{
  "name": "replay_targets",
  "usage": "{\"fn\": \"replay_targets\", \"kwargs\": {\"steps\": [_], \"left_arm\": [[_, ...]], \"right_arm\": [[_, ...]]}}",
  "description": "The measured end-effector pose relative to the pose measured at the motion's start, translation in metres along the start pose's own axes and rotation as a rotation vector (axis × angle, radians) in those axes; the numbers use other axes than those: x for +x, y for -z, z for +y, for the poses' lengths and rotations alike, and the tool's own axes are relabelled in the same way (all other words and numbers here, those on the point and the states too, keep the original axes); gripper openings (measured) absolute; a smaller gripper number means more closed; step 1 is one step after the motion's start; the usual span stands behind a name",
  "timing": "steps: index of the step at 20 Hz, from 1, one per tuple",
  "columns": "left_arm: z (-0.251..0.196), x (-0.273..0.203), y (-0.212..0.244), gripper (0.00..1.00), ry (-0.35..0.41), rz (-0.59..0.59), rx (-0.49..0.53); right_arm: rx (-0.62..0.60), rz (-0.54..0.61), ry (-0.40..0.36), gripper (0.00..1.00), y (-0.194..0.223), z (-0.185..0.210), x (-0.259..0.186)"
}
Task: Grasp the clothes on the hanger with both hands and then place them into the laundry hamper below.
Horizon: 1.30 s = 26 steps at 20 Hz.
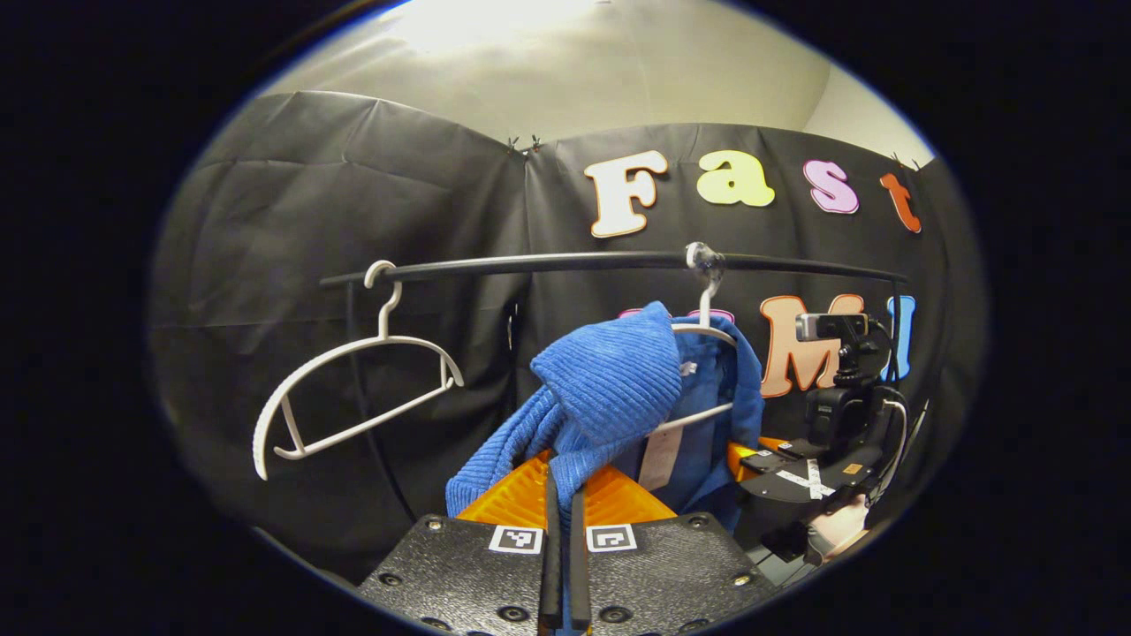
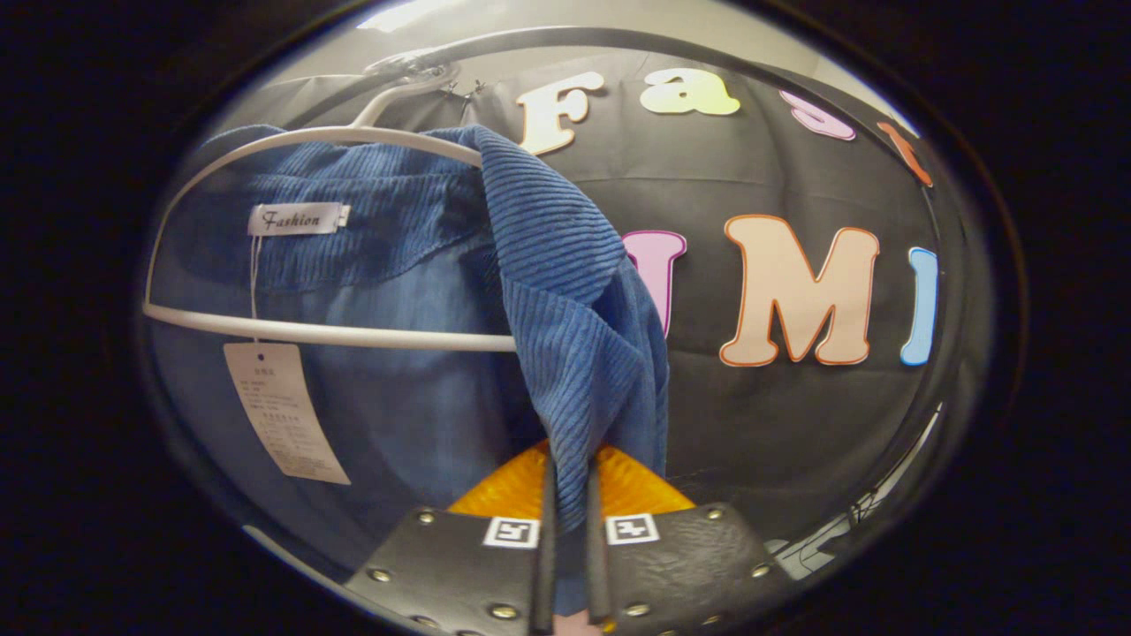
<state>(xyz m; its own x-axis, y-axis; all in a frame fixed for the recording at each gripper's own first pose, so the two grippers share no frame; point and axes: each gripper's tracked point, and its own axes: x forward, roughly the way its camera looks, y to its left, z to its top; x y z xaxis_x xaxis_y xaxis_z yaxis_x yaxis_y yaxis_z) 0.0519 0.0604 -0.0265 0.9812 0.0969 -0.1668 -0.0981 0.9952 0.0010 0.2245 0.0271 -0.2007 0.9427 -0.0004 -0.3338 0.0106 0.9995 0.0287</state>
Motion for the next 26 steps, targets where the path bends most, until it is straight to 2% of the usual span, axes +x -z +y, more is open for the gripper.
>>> {"fn": "replay_targets", "kwargs": {"steps": [1, 2, 3, 6, 10, 14, 16, 21, 26], "left_arm": [[0.004, -0.001, -0.003, 0.02, -0.006, -0.007, -0.006], [0.006, -0.002, -0.006, 0.02, -0.009, -0.008, -0.015], [0.008, -0.002, -0.006, 0.02, -0.011, -0.007, -0.023], [0.011, -0.004, -0.011, 0.02, -0.009, -0.006, -0.035], [0.007, -0.010, -0.024, 0.04, 0.032, -0.017, -0.065], [0.016, -0.014, -0.037, 0.04, 0.053, -0.010, -0.157], [0.022, -0.012, -0.040, 0.04, 0.054, -0.008, -0.187], [0.029, -0.014, -0.055, 0.04, 0.082, 0.008, -0.184], [0.045, -0.013, -0.076, 0.04, 0.085, -0.008, -0.226]], "right_arm": [[-0.006, 0.001, -0.002, 0.04, -0.002, 0.000, 0.000], [-0.019, -0.003, 0.007, 0.04, -0.004, -0.005, -0.001], [-0.032, -0.013, 0.016, 0.09, -0.008, -0.009, -0.002], [-0.051, -0.042, 0.055, 0.08, -0.019, -0.024, -0.008], [-0.067, -0.098, 0.123, 0.09, -0.041, -0.053, -0.015], [-0.091, -0.156, 0.175, 0.09, -0.067, -0.080, -0.014], [-0.088, -0.171, 0.186, 0.09, -0.075, -0.086, -0.013], [-0.101, -0.223, 0.213, 0.09, -0.099, -0.098, -0.016], [-0.089, -0.284, 0.215, 0.09, -0.123, -0.101, -0.024]]}}
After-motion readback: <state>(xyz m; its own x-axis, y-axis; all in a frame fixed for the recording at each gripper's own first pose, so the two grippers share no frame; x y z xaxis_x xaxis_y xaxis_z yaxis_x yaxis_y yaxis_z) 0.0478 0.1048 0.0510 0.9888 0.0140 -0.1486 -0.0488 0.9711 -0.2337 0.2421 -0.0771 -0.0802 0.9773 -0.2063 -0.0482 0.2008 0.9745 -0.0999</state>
